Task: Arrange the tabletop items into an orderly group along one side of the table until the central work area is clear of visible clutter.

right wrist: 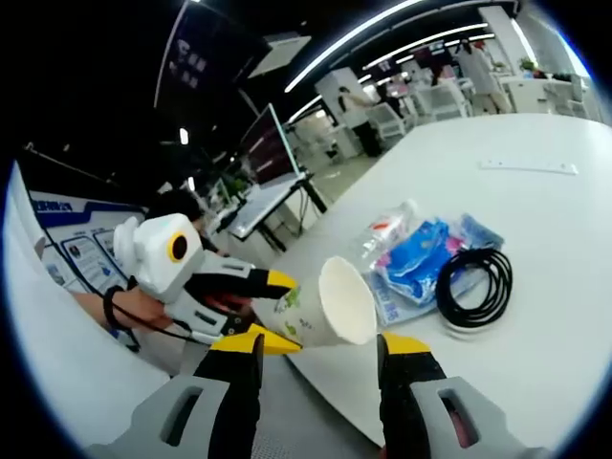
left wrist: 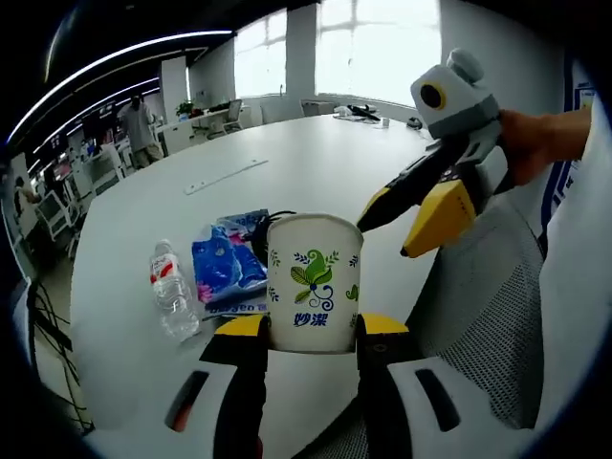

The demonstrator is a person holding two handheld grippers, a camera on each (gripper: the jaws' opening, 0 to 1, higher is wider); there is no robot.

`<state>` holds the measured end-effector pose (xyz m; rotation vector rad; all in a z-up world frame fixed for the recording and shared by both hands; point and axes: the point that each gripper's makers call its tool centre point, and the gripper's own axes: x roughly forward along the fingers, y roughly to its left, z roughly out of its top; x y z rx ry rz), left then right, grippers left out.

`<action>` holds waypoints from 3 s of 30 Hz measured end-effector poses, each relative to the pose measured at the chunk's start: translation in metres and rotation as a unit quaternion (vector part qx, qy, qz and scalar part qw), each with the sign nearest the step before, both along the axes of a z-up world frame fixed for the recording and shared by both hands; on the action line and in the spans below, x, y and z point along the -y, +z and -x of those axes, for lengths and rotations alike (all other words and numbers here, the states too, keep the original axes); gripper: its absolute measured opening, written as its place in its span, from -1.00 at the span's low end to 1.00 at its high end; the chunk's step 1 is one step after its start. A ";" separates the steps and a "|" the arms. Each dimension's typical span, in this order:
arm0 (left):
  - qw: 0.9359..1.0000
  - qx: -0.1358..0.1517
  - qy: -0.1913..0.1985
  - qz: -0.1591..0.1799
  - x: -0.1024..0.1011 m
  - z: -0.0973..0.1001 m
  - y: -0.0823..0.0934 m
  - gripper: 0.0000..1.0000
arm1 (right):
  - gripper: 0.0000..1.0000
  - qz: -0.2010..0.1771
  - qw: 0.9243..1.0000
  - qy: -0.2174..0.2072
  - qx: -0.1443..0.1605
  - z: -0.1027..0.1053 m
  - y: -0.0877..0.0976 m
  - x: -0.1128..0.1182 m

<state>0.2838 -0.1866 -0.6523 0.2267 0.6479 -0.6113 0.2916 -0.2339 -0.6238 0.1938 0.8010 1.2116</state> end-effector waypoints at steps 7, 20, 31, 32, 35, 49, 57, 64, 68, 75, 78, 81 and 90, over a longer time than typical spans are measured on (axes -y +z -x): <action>0.998 0.007 -0.049 -0.026 0.013 0.005 0.000 -0.30 | -0.13 -0.014 1.000 0.002 -0.012 0.003 0.002 0.000; 0.995 0.011 -0.100 -0.029 0.038 0.016 0.003 -0.30 | -0.21 -0.046 0.998 0.010 -0.052 0.013 0.002 -0.004; 0.990 0.024 -0.133 -0.043 0.049 0.017 0.010 -0.30 | -0.52 -0.062 0.995 0.030 -0.066 0.021 0.008 -0.009; 0.990 0.025 -0.134 -0.044 0.049 0.017 0.009 -0.30 | -0.58 -0.063 0.995 0.030 -0.066 0.021 0.008 -0.009; 0.989 0.025 -0.139 -0.045 0.050 0.018 0.009 -0.30 | -0.76 -0.070 0.995 0.033 -0.068 0.022 0.011 -0.009; 0.988 0.026 -0.140 -0.058 0.051 0.013 0.008 -0.29 | -1.00 -0.077 0.994 0.013 -0.075 0.021 0.012 -0.012; 0.994 0.014 -0.099 -0.039 0.049 0.007 0.002 -0.26 | -1.00 -0.074 0.994 -0.009 -0.083 0.015 0.007 -0.010; 0.996 0.006 -0.082 -0.034 0.048 0.008 -0.003 -0.27 | -1.00 -0.067 0.994 -0.012 -0.087 0.015 0.004 -0.008; 0.997 0.002 -0.070 -0.033 0.042 0.008 -0.005 -0.33 | -1.00 -0.071 0.993 -0.025 -0.092 0.008 0.003 -0.003; 0.998 -0.007 -0.055 -0.022 0.037 0.006 -0.010 -0.34 | -1.00 -0.064 0.992 -0.036 -0.098 0.003 -0.001 0.004; 0.999 -0.011 -0.048 -0.019 0.034 0.006 -0.012 -0.35 | -1.00 -0.065 0.992 -0.045 -0.099 0.000 -0.001 0.006; 0.999 -0.019 -0.041 -0.020 0.030 0.006 -0.015 -0.34 | -1.00 -0.069 0.991 -0.058 -0.103 -0.004 -0.002 0.010; 0.999 -0.037 0.019 0.025 0.013 0.001 -0.018 -0.28 | -1.00 -0.065 0.988 -0.090 -0.111 -0.011 -0.007 0.027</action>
